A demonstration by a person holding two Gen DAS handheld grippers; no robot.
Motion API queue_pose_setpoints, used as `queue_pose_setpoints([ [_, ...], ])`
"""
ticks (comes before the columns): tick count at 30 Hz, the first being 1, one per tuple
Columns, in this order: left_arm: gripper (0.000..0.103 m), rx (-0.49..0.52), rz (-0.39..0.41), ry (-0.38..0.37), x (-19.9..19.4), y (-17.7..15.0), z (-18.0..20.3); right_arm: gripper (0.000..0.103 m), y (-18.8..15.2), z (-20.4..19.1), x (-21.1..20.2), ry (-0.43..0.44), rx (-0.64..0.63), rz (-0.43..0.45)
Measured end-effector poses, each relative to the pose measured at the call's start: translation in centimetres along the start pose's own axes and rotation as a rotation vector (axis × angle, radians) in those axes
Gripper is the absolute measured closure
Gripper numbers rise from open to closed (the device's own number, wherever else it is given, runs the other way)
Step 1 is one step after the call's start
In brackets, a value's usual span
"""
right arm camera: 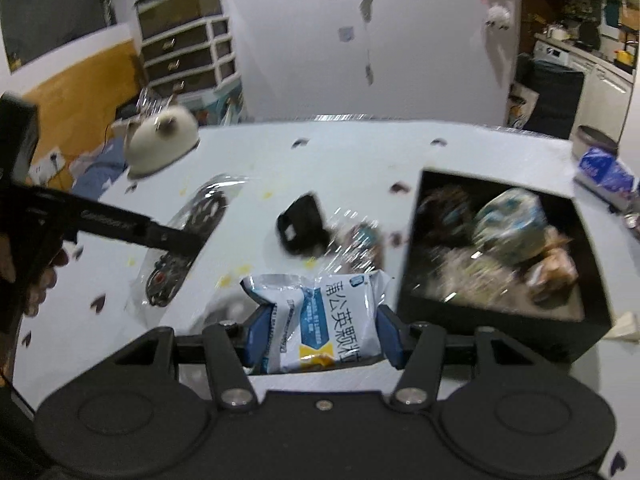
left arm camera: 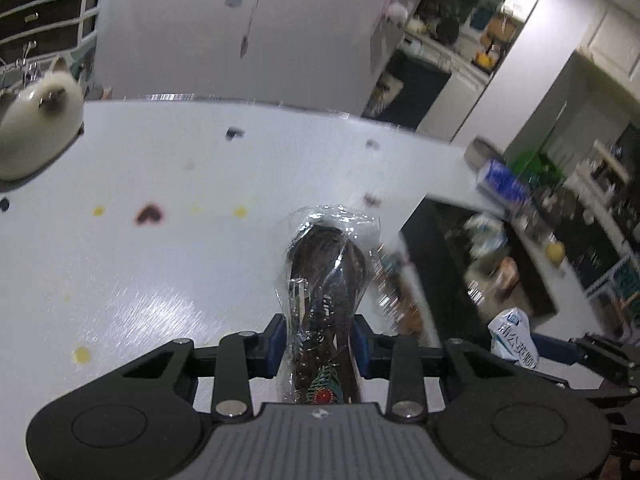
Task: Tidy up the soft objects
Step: 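Carry the sachet and brown cord into the black box and open both tools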
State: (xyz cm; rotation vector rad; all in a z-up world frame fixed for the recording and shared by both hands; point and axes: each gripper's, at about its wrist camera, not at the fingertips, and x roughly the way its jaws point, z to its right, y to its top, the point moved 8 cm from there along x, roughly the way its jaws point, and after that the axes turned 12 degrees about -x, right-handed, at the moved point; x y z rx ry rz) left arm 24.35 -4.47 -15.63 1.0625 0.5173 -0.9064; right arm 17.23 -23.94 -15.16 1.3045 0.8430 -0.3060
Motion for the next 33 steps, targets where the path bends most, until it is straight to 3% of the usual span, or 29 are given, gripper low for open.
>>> queue_pose_setpoints([
  [7,0.067,-0.003,0.057,-0.056,0.0,1.8,6.1,0.046,1.1,5.3,-2.0,-0.009,0.018,0.038],
  [18,0.067,0.041,0.015,-0.153,5.1,2.2,15.8,0.046,-0.2,14.5,-1.8,-0.107,0.120,-0.002],
  [24,0.068,0.044,-0.020,-0.171,8.1,2.1,18.5,0.045,-1.0,18.4,0.4,-0.160,0.231,-0.085],
  [31,0.067,0.070,-0.051,-0.166,11.4,2.6,19.8,0.028,-1.2,19.5,2.0,-0.178,0.255,-0.149],
  [33,0.067,0.080,-0.063,-0.161,12.3,2.8,19.8,0.028,-1.2,19.7,1.8,-0.170,0.260,-0.155],
])
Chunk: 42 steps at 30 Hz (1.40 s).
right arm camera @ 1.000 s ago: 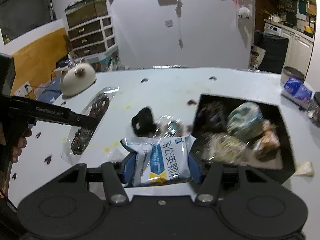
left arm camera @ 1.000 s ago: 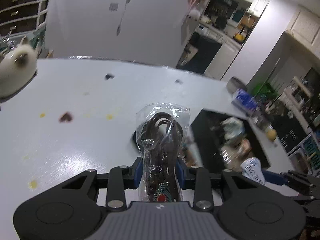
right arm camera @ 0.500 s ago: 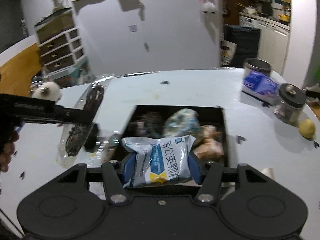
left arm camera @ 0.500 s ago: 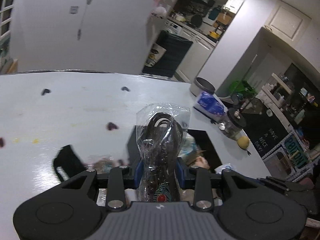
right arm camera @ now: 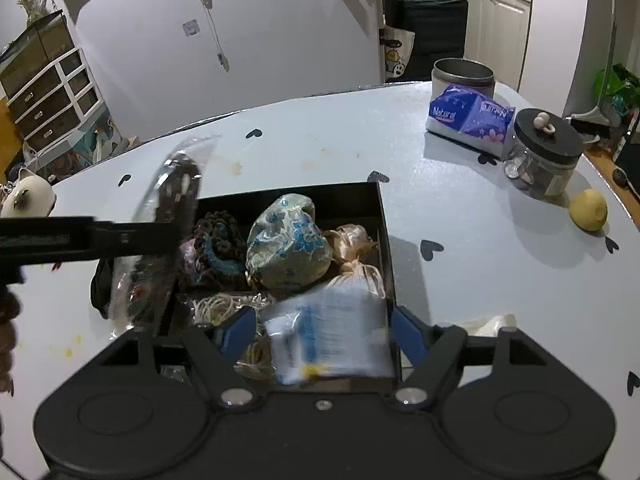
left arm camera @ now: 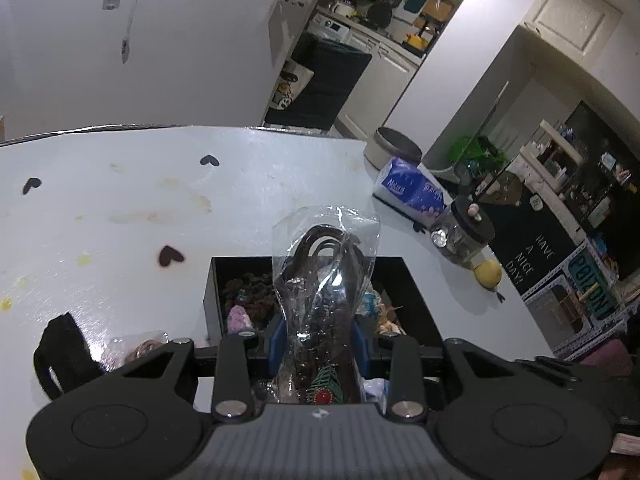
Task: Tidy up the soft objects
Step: 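Carry the sachet and brown cord into the black box and open both tools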
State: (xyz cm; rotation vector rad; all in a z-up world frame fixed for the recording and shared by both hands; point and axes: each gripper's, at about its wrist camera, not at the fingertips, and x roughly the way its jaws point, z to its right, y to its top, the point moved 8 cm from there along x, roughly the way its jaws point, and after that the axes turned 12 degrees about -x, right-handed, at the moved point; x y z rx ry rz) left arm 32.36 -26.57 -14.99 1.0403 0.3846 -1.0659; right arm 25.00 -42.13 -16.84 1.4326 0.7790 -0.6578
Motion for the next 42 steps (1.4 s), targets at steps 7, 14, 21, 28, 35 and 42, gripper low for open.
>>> queue_pose_setpoints([
  [7,0.067,0.022,-0.044,-0.026,2.1,0.2,0.3,0.061,0.4,-0.2,0.3,0.062,0.003,-0.016],
  [14,0.067,-0.105,-0.076,-0.096,3.4,-0.4,0.8,0.070,0.3,0.3,0.3,0.034,0.036,-0.021],
  [21,0.067,-0.173,-0.108,-0.194,4.9,-1.3,3.3,0.070,0.2,3.8,-2.4,-0.035,0.129,0.036],
  [28,0.067,-0.259,-0.171,-0.265,7.9,-3.0,5.9,0.070,-0.8,5.7,-3.6,-0.054,0.137,0.044],
  [35,0.067,-0.388,-0.170,-0.077,11.2,-4.6,3.6,0.070,-1.5,7.9,-4.6,-0.077,0.127,0.049],
  [42,0.058,-0.366,-0.143,-0.019,12.5,-4.9,4.5,0.070,-2.1,9.3,-4.9,-0.063,0.117,0.044],
])
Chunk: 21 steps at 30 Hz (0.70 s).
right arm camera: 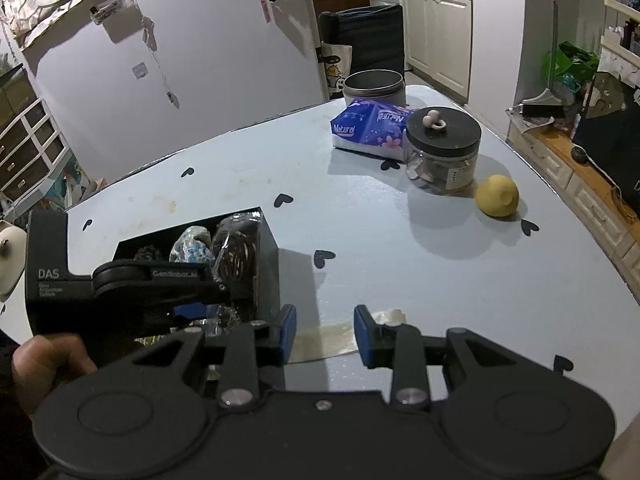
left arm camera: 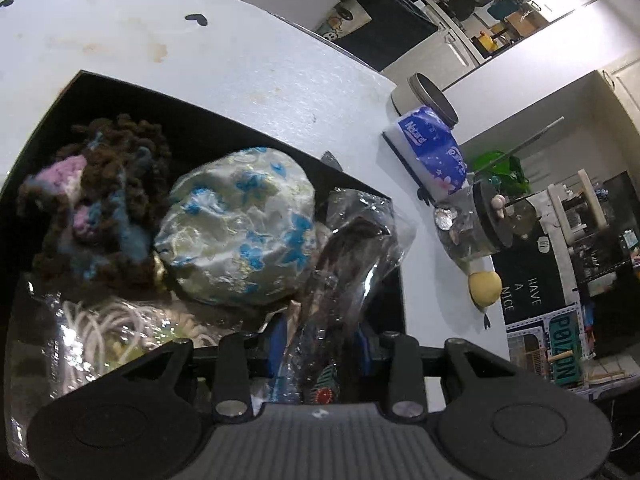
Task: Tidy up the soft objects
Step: 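Carry the sachet and brown cord into the black box and open both tools, then withdraw both tools from the box toward the remaining items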
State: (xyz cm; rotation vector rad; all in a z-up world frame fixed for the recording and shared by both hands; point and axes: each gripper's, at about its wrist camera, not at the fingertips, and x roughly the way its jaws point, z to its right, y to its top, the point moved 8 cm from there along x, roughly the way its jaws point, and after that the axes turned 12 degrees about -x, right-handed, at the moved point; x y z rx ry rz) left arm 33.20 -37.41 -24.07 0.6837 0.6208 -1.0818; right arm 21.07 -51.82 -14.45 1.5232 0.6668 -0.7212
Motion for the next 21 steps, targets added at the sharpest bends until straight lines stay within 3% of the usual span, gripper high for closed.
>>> queue_pose_setpoints([
  [5,0.025,0.027,0.020,-0.015,-1.4,-0.2,0.8,0.069,0.0,0.1,-0.2,0.024,-0.013,0.012],
  [6,0.022,0.041,0.030,-0.016,-1.9,-0.2,1.0,0.069,0.1,0.1,-0.2,0.030,-0.016,0.016],
  [14,0.020,0.119,0.090,-0.017,-6.0,-0.9,1.3,0.069,1.0,-1.0,-0.8,0.098,-0.052,0.067],
  [21,0.009,0.213,0.191,0.037,-10.4,-1.8,0.8,0.065,1.5,-3.2,-1.6,0.150,-0.109,0.108],
])
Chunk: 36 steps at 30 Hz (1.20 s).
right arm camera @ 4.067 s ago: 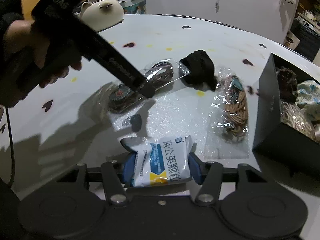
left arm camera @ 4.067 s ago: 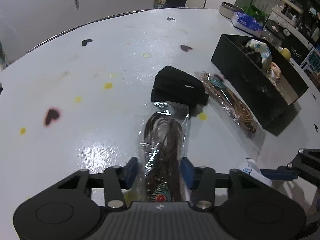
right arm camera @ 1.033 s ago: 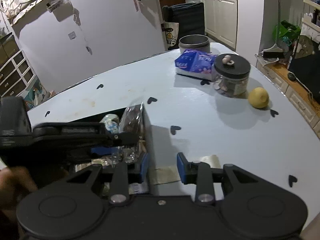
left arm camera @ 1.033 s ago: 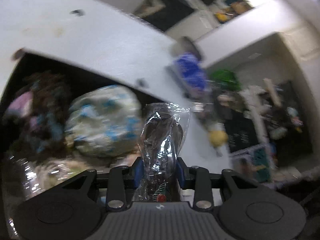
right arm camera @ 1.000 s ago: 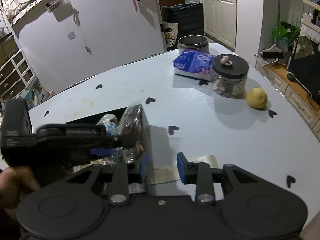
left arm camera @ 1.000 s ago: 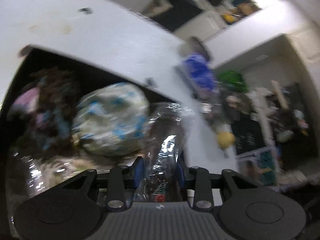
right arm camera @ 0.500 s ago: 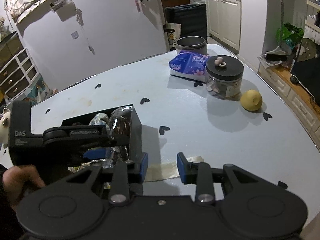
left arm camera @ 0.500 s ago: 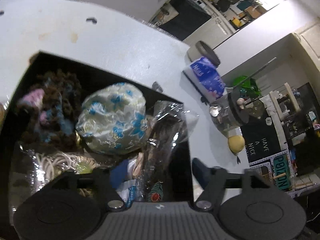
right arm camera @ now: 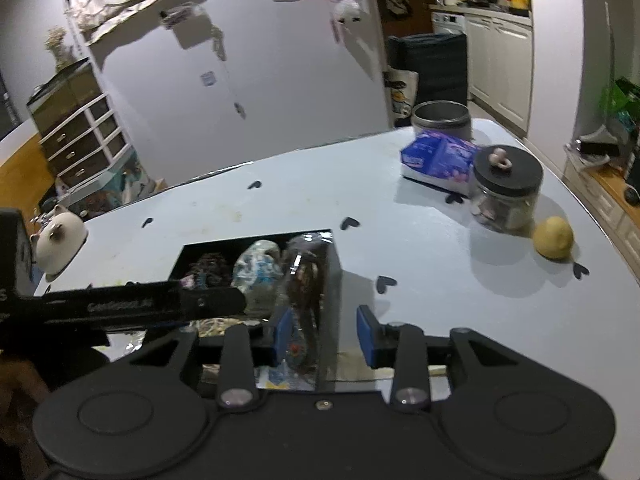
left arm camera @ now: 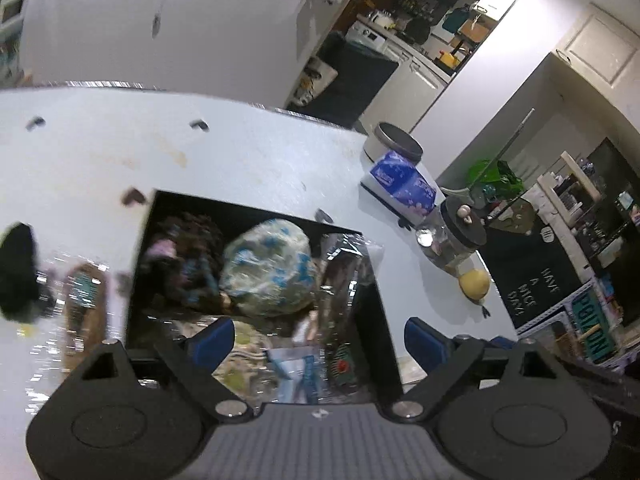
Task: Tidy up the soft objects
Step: 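Withdraw both tools from the box toward the remaining items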
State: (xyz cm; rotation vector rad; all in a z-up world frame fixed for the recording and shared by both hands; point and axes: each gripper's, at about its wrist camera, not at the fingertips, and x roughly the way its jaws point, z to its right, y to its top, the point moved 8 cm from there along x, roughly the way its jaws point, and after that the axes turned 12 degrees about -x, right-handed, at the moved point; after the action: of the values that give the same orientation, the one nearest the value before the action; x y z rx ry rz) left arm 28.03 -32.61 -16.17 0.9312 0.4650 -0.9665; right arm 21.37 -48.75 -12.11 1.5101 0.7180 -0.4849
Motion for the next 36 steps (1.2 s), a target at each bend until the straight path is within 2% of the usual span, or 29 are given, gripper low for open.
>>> queue_pose_setpoints([
  [4,0.003,0.014,0.047,0.031,-2.2,0.0,-0.8,0.057,0.0,-0.7,-0.6,-0.006,-0.028,0.023],
  [7,0.000,0.028,0.083,0.058,-4.0,-0.1,-1.6,0.046,-0.2,-1.2,-1.1,-0.014,-0.049,0.039],
  [14,0.000,0.058,0.143,0.116,-7.6,-0.9,-3.9,0.021,-0.6,-2.5,-2.1,-0.044,-0.095,0.063],
  [18,0.000,0.067,0.153,0.152,-9.2,-1.4,-5.3,0.013,-0.9,-3.3,-2.4,-0.083,-0.119,0.065],
  [23,0.000,0.074,0.180,0.180,-11.3,-1.4,-7.1,0.000,-1.1,-4.9,-2.9,-0.084,-0.125,0.082],
  [27,0.000,0.078,0.194,0.186,-12.5,-1.0,-8.3,0.000,-1.1,-6.3,-3.2,-0.108,-0.132,0.114],
  [36,0.000,0.106,0.201,0.187,-14.9,0.4,-11.6,0.000,-0.9,-10.5,-2.9,-0.125,-0.113,0.127],
])
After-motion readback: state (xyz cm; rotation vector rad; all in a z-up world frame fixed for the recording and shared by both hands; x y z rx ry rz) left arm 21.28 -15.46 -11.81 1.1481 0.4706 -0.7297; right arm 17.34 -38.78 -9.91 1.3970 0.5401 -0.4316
